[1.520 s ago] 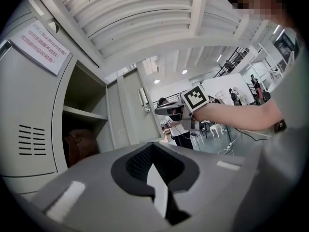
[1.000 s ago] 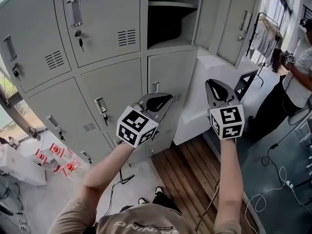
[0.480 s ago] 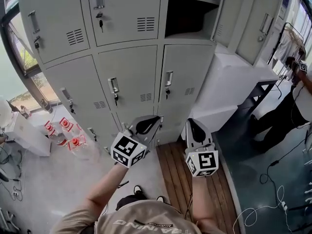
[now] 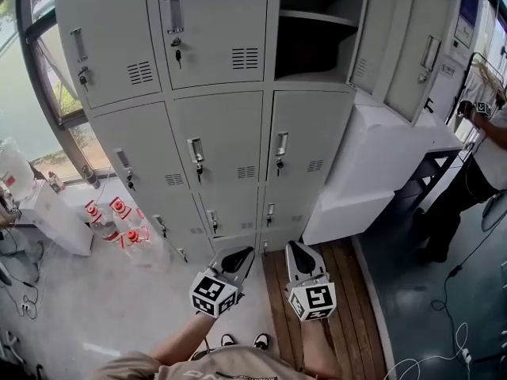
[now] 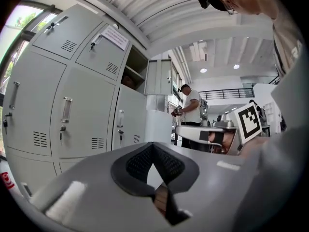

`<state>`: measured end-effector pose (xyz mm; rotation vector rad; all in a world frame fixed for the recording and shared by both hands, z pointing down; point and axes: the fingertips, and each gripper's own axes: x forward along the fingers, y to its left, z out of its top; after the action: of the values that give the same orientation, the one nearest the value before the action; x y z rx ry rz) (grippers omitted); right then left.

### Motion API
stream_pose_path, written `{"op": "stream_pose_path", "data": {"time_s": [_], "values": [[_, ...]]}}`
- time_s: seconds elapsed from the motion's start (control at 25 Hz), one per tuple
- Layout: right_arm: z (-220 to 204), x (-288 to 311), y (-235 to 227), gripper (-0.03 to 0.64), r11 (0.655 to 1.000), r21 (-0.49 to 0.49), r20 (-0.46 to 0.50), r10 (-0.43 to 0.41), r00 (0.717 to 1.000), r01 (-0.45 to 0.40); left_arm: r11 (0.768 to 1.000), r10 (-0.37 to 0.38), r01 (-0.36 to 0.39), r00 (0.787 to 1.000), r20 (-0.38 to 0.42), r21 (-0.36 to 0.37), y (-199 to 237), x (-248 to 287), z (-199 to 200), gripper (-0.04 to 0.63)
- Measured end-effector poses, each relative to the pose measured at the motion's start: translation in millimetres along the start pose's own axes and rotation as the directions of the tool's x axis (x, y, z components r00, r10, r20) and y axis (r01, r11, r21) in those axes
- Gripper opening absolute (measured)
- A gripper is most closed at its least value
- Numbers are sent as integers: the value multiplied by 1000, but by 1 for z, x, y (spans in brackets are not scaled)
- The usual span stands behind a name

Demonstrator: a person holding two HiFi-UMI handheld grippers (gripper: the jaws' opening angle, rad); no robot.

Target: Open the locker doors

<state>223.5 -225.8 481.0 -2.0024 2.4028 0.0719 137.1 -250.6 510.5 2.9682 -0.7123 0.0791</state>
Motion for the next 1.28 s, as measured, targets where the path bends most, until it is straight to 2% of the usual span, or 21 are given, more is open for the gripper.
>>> {"op": "stream_pose_path", "data": {"time_s": [0.16,0.28,0.48,0.6,0.76,0.88,0.96,1.16,1.28], "values": [[3,-1,15,11,997,63,10,33,999,-34,999,-6,5,1000,28,39,2,-14,15,7],[9,2,25,11,998,29,7,48,999,-48,997,15,-20,998,59,72,10,-23,26,6],[16,0,28,11,999,-19,-10,48,999,-48,993,33,-38,998,51,114,12,-30,31,6],[24,1,29,11,998,-29,5,48,999,-48,996,13,-19,997,77,82,11,-28,40,6],[30,-6,32,11,997,-45,11,64,998,-64,996,-8,-1,995,104,88,1,-28,50,6],[32,-14,28,11,998,-13,12,65,998,-65,999,-28,24,993,114,31,-5,-26,51,7],[30,-18,26,11,998,-9,8,55,998,-55,999,-26,23,994,107,29,-6,-28,48,7],[17,-22,14,11,997,-73,-37,3,999,-6,999,-17,14,997,73,50,-5,-34,40,6],[10,-29,11,11,999,-51,-46,-4,999,2,999,-6,3,998,56,49,-3,-39,32,7]]}}
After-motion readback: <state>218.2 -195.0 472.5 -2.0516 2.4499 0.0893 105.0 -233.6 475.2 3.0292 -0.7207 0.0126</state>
